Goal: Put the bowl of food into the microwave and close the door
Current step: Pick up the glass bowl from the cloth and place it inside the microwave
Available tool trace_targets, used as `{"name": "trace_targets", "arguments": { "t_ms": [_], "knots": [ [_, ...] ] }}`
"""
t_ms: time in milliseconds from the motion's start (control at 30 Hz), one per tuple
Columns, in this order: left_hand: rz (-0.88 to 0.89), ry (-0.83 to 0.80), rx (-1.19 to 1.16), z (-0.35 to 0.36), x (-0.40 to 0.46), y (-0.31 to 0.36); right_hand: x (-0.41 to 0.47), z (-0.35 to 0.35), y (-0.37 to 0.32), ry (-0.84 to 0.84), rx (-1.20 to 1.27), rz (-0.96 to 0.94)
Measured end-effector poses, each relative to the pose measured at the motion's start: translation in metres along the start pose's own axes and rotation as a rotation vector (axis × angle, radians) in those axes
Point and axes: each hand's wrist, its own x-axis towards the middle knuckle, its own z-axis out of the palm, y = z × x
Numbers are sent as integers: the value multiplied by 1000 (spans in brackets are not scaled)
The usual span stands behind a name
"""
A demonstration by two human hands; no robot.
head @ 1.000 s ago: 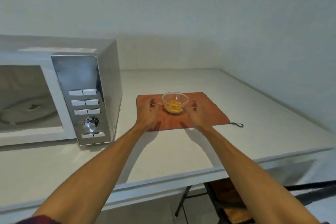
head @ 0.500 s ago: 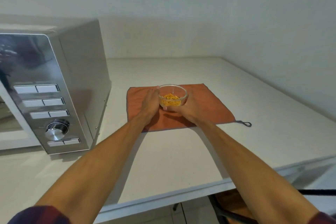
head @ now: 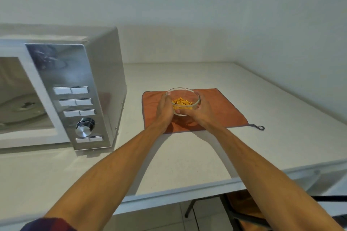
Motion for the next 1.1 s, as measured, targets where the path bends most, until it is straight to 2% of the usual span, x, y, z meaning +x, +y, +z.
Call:
{"name": "trace_targets", "arguments": {
  "t_ms": [300, 500, 700, 900, 1100],
  "knots": [
    [-29, 45, 8, -35, -78, 14, -71, 12, -30, -54, 7, -29],
    [-7, -58, 20, -71, -126, 29, -121, 28, -54, -57, 11, -21],
    [60, -59, 73, -122, -179, 58, -168, 58, -85, -72, 10, -39],
    [143, 23, 61, -186, -208, 65, -208, 109, -115, -91, 9, -90],
    [176, 219, 120, -257, -213, 63, -214, 182, -132, -164, 59, -139]
  ]
}}
